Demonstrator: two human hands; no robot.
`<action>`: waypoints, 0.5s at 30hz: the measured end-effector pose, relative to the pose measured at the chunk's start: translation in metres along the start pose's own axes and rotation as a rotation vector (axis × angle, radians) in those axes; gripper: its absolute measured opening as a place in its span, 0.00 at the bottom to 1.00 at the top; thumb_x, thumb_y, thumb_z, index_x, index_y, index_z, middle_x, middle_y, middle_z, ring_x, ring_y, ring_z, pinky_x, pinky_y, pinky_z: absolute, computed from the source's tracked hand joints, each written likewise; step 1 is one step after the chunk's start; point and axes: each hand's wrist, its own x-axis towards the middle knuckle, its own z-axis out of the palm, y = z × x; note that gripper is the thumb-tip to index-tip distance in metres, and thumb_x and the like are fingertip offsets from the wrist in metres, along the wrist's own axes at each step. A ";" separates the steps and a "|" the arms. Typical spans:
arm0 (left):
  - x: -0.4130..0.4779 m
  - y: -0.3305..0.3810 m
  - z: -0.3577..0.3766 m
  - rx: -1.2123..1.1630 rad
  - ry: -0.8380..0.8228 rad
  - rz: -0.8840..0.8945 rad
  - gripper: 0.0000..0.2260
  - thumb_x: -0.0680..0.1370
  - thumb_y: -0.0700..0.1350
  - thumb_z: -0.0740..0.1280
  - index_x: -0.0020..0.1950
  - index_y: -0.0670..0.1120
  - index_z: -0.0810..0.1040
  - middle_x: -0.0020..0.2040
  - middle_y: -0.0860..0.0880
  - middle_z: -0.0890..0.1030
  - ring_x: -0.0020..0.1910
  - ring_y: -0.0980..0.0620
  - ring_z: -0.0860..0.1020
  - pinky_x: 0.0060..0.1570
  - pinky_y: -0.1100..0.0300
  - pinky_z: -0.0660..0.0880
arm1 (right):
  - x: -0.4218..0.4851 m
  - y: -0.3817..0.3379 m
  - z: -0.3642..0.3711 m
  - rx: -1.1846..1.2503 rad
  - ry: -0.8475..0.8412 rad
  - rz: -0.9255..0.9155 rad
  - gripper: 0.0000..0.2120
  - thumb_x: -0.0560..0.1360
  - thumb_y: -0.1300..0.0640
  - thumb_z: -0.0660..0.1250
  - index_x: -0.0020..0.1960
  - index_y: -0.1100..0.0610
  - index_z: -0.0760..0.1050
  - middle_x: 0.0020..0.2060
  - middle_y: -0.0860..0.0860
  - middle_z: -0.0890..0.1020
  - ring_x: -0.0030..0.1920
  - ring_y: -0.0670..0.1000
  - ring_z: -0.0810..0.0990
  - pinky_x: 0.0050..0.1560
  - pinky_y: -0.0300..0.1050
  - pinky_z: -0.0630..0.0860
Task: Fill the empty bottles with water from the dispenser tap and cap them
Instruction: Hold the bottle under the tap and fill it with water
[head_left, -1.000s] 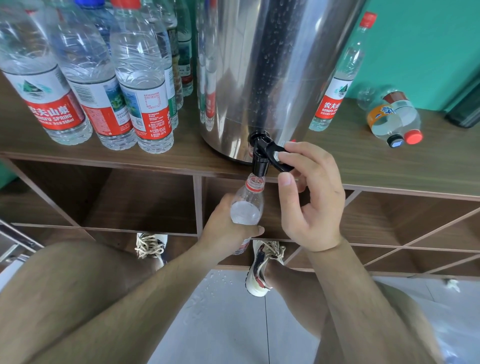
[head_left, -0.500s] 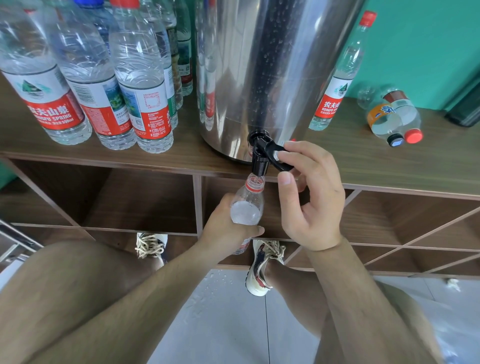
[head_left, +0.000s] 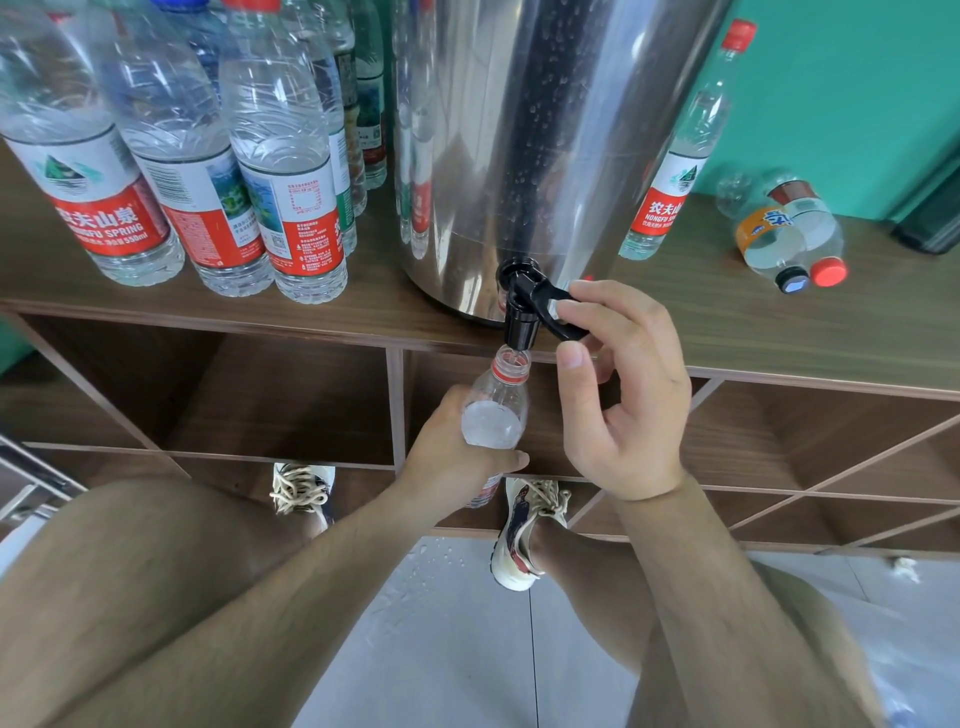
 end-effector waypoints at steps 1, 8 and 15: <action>0.000 0.000 0.000 -0.002 0.003 -0.002 0.34 0.68 0.49 0.83 0.66 0.59 0.66 0.56 0.61 0.75 0.51 0.60 0.75 0.42 0.69 0.67 | 0.000 0.000 0.000 0.000 0.000 0.000 0.13 0.81 0.61 0.64 0.59 0.68 0.81 0.62 0.55 0.79 0.56 0.58 0.81 0.49 0.54 0.80; 0.001 -0.005 0.001 -0.023 -0.002 -0.004 0.35 0.68 0.49 0.83 0.68 0.58 0.67 0.61 0.57 0.76 0.60 0.54 0.75 0.53 0.61 0.71 | -0.001 0.001 0.000 0.004 0.000 0.007 0.13 0.81 0.61 0.64 0.59 0.68 0.81 0.62 0.56 0.79 0.57 0.58 0.81 0.49 0.55 0.80; 0.004 -0.005 0.002 0.011 0.003 -0.003 0.35 0.68 0.50 0.83 0.68 0.58 0.67 0.59 0.59 0.75 0.57 0.55 0.75 0.43 0.69 0.68 | 0.000 0.000 0.001 0.000 -0.002 0.020 0.13 0.82 0.60 0.64 0.59 0.68 0.81 0.62 0.58 0.79 0.56 0.59 0.81 0.50 0.47 0.77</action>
